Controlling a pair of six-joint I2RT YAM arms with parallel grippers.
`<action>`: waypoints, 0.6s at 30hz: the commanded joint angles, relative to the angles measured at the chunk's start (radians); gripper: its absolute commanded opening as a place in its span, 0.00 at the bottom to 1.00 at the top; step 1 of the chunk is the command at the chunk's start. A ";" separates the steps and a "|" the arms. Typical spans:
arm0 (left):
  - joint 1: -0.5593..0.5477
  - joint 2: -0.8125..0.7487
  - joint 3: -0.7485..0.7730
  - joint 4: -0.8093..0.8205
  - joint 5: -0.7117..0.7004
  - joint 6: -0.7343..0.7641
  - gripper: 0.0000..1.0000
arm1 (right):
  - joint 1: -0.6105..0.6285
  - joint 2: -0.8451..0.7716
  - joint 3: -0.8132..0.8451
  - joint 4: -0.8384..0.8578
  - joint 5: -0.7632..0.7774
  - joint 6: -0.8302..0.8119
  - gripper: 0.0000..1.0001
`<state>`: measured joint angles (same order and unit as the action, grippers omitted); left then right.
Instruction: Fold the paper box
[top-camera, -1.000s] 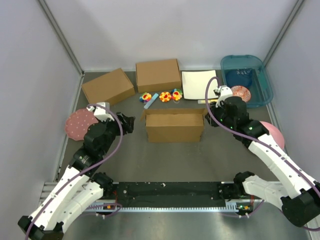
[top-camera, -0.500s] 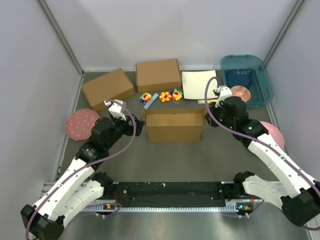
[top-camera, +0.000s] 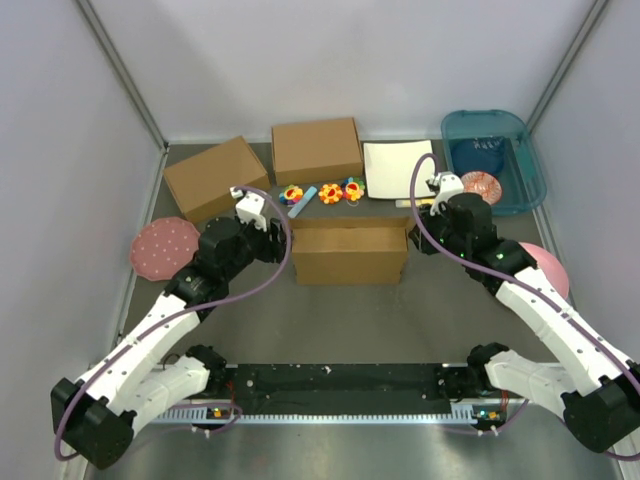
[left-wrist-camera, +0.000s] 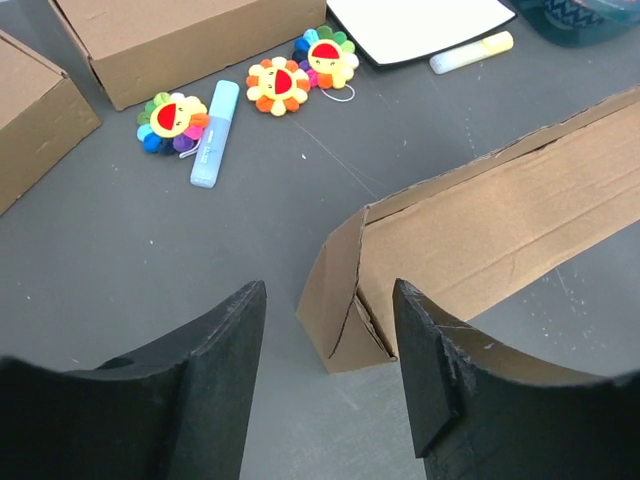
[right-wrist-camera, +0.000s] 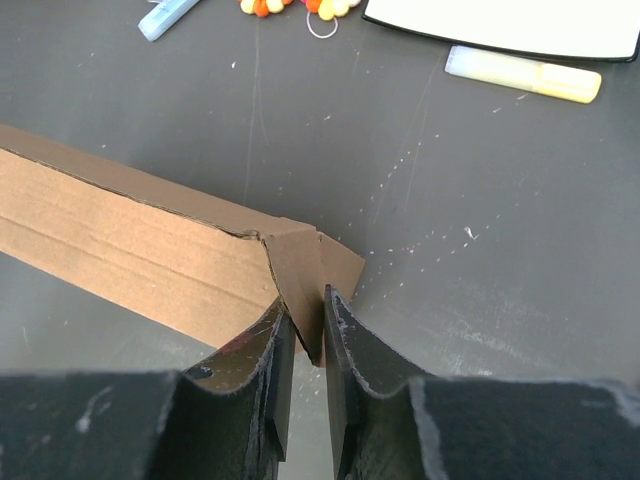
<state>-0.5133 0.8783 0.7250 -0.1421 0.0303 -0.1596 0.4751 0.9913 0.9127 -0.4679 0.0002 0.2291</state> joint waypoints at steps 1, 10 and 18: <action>0.004 0.004 0.039 0.036 0.010 0.041 0.57 | 0.011 0.000 0.043 -0.003 -0.022 0.010 0.17; 0.004 0.028 0.039 0.036 -0.003 0.063 0.49 | 0.011 0.000 0.043 -0.003 -0.029 0.015 0.17; 0.004 0.057 0.037 0.042 -0.003 0.066 0.40 | 0.014 -0.010 0.043 -0.009 -0.034 0.021 0.16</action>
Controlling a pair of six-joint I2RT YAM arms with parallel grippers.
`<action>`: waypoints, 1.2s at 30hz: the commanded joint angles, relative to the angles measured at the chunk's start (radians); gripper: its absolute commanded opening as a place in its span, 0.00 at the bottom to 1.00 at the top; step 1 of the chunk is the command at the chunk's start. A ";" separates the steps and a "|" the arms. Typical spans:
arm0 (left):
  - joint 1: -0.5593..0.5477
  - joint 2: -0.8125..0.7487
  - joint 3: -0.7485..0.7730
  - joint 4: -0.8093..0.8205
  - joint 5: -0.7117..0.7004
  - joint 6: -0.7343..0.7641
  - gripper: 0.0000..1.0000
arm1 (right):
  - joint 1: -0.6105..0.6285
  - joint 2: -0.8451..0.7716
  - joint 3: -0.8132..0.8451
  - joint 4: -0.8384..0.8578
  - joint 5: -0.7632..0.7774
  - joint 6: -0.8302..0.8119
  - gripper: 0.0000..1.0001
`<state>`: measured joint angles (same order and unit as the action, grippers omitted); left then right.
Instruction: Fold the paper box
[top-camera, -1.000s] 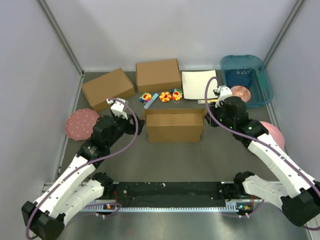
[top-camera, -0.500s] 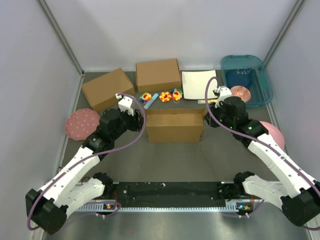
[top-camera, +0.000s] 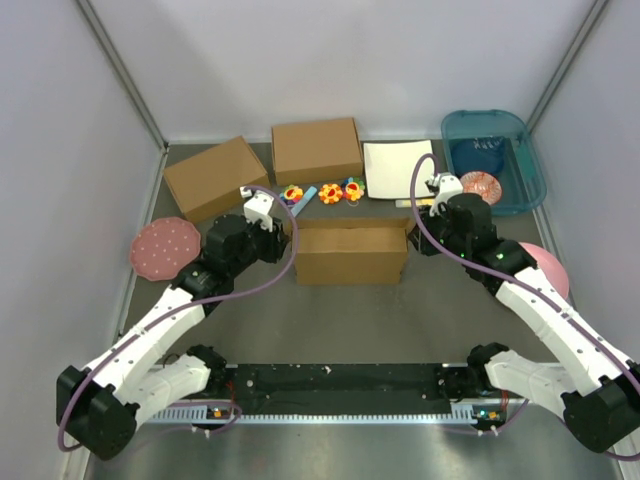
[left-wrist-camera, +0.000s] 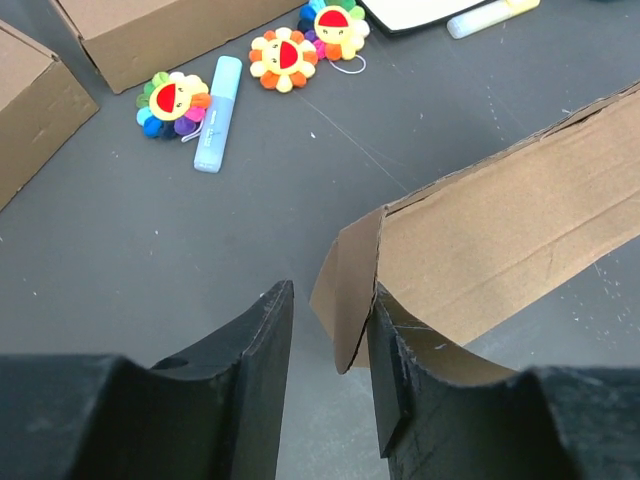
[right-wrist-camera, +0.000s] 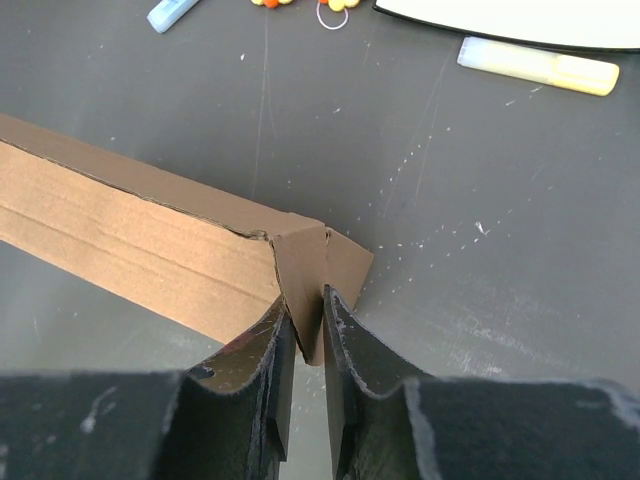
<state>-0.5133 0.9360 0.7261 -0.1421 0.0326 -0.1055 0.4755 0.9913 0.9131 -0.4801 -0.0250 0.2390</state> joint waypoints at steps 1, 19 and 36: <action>0.004 -0.003 0.032 0.047 -0.010 0.007 0.38 | 0.012 -0.011 0.046 0.002 -0.009 0.010 0.16; 0.004 -0.020 0.033 0.065 0.013 -0.030 0.33 | 0.014 -0.026 0.079 -0.041 0.007 0.022 0.24; 0.004 -0.025 0.032 0.075 0.066 -0.065 0.00 | 0.015 0.000 0.128 -0.055 -0.042 0.094 0.00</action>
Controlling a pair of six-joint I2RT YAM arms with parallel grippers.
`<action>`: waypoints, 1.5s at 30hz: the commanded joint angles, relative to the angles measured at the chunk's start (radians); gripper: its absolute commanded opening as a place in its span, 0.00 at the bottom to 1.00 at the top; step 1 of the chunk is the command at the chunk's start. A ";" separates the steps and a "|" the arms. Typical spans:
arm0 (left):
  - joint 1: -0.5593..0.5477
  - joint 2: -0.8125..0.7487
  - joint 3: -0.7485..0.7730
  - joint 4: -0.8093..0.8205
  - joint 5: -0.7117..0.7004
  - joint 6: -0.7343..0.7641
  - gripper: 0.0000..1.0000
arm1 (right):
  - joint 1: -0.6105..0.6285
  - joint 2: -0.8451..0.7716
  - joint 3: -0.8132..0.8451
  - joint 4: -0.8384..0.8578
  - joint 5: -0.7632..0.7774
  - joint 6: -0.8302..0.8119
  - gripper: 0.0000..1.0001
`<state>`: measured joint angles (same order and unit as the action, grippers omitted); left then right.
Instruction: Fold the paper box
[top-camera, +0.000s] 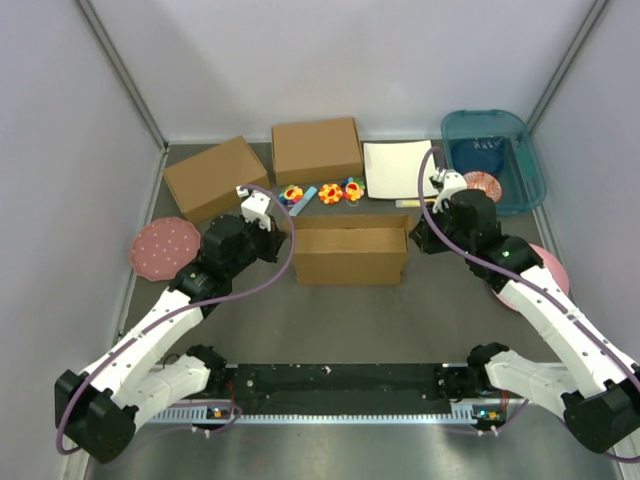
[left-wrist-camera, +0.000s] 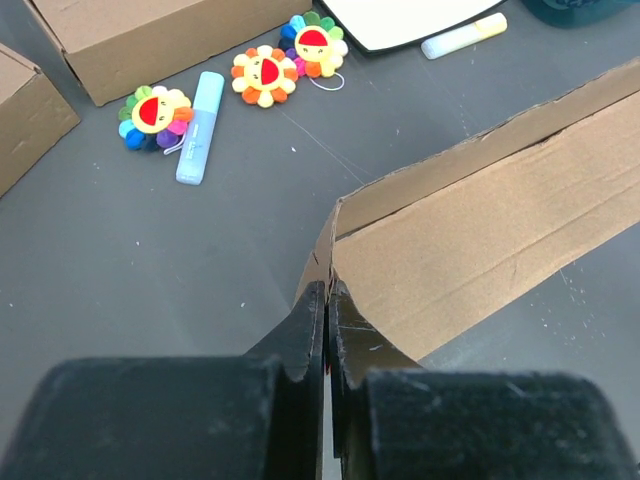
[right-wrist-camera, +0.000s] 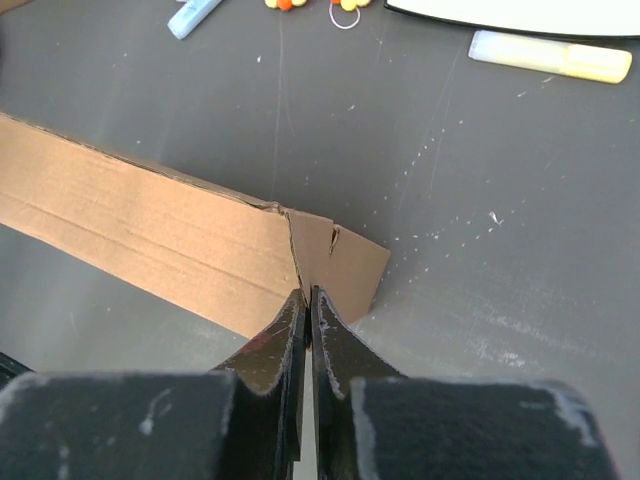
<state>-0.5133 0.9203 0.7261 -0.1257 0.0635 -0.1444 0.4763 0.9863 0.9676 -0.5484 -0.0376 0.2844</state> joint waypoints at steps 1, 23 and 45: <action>0.004 -0.005 0.032 0.060 0.036 -0.024 0.00 | 0.013 0.006 0.075 0.013 -0.031 0.068 0.00; 0.004 0.012 0.010 0.080 0.070 -0.011 0.00 | 0.015 0.081 0.036 0.034 -0.076 0.197 0.00; 0.004 0.023 0.019 0.075 0.052 -0.012 0.00 | 0.027 0.049 -0.067 0.048 0.123 0.029 0.00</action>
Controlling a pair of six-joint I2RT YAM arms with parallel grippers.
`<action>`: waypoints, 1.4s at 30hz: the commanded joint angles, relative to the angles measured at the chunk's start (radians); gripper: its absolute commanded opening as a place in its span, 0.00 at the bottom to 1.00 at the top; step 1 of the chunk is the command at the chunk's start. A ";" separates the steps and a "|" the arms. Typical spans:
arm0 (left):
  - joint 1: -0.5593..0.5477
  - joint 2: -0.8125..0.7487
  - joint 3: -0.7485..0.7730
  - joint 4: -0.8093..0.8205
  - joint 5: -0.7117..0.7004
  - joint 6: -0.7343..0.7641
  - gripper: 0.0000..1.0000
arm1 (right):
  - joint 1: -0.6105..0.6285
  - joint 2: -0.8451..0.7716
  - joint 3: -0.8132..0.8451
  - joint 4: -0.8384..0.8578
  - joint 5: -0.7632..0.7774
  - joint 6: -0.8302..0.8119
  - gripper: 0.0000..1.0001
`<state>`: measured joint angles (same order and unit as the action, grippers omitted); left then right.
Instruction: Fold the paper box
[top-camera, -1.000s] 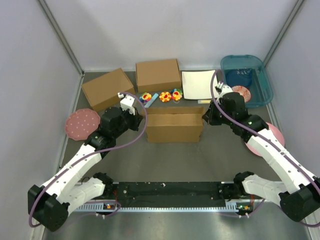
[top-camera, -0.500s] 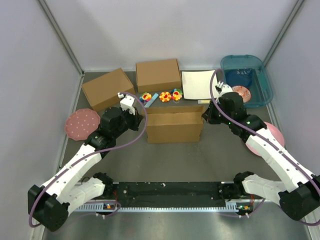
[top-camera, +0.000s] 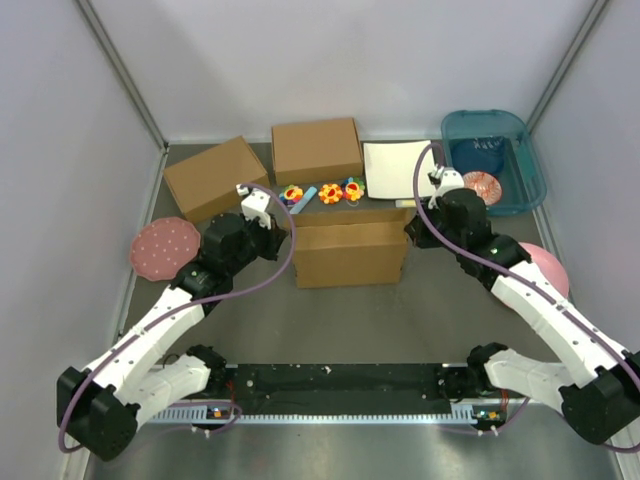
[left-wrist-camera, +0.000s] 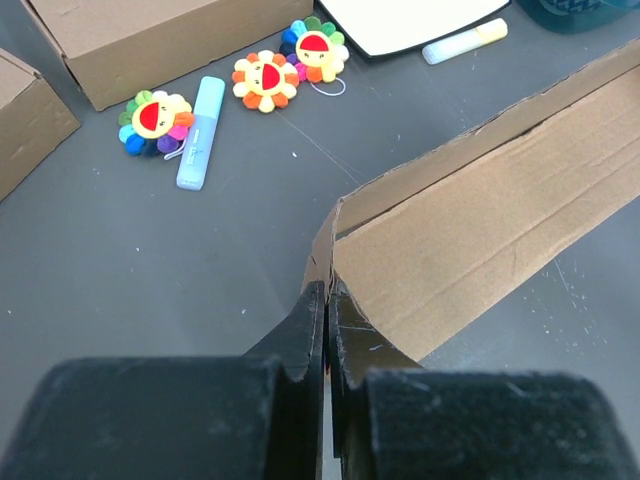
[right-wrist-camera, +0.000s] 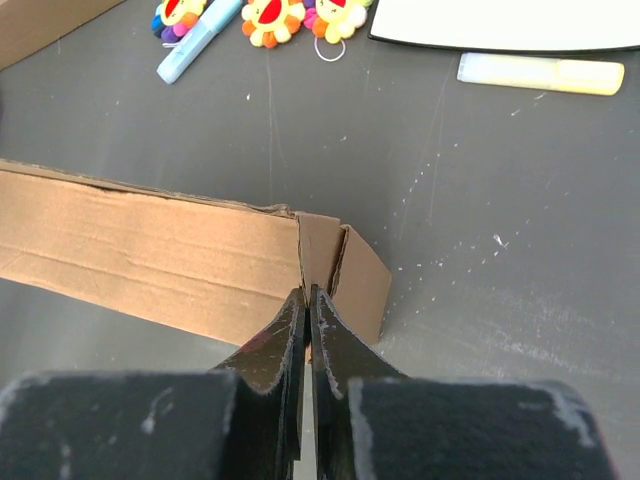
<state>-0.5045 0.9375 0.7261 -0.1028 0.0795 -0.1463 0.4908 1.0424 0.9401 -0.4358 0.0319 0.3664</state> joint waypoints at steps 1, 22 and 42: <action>-0.005 0.006 0.019 0.052 0.036 -0.010 0.00 | 0.012 -0.010 -0.041 -0.064 0.056 -0.058 0.00; -0.005 0.012 0.025 0.034 0.014 -0.012 0.00 | 0.014 -0.042 -0.080 -0.067 0.051 -0.090 0.00; -0.005 -0.003 0.090 0.018 0.025 -0.091 0.00 | 0.061 -0.021 -0.182 -0.015 0.063 -0.015 0.00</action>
<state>-0.5049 0.9474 0.7521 -0.1432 0.0853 -0.1902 0.5293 0.9878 0.8238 -0.2924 0.1097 0.3431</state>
